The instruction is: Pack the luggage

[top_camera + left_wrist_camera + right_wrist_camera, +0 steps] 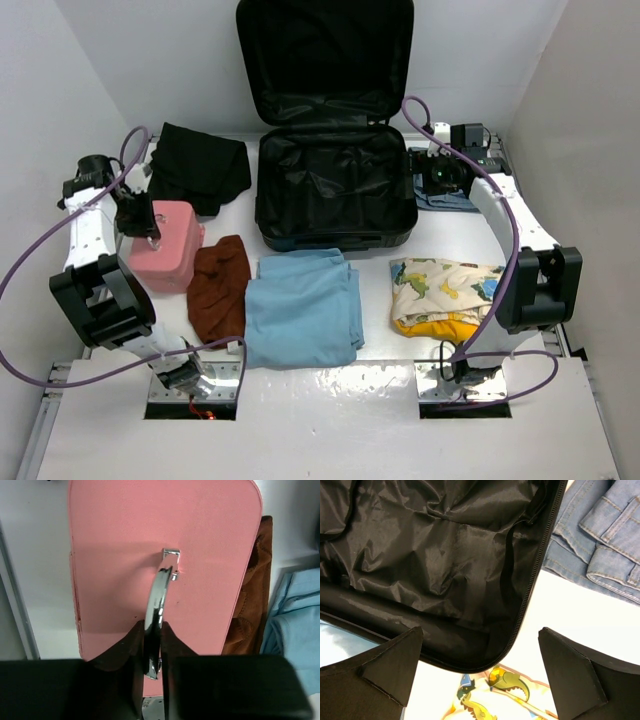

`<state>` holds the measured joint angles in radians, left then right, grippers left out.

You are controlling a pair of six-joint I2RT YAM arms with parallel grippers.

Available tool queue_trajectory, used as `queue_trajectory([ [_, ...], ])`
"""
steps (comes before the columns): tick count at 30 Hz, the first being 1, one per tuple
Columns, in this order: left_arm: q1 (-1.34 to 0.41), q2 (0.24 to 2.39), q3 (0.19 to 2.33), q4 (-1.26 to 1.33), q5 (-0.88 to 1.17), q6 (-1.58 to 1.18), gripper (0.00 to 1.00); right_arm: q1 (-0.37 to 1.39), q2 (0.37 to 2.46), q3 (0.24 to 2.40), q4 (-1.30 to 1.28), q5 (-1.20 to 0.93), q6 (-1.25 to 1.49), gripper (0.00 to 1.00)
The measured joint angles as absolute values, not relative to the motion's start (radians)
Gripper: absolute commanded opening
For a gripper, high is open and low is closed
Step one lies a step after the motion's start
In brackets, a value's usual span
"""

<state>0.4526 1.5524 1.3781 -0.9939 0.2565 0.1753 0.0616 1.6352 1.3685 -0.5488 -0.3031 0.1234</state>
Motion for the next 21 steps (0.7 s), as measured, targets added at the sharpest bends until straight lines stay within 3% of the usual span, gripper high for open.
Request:
queue_trajectory([
  [3,0.442,1.552,1.377,-0.990,0.254,0.177,0.00,0.062,1.635,1.369,-0.550,-0.294,0.116,0.97],
  [11,0.378,1.550,1.424,-1.007,0.205,0.146,0.00,0.062,1.635,1.369,-0.552,-0.288,0.111,0.97],
  [16,0.315,1.554,1.683,-1.062,0.179,0.090,0.00,0.067,1.635,1.369,-0.556,-0.286,0.105,0.97],
  [21,0.215,1.544,1.922,-0.959,0.150,-0.036,0.00,0.078,1.635,1.369,-0.557,-0.279,0.104,0.97],
])
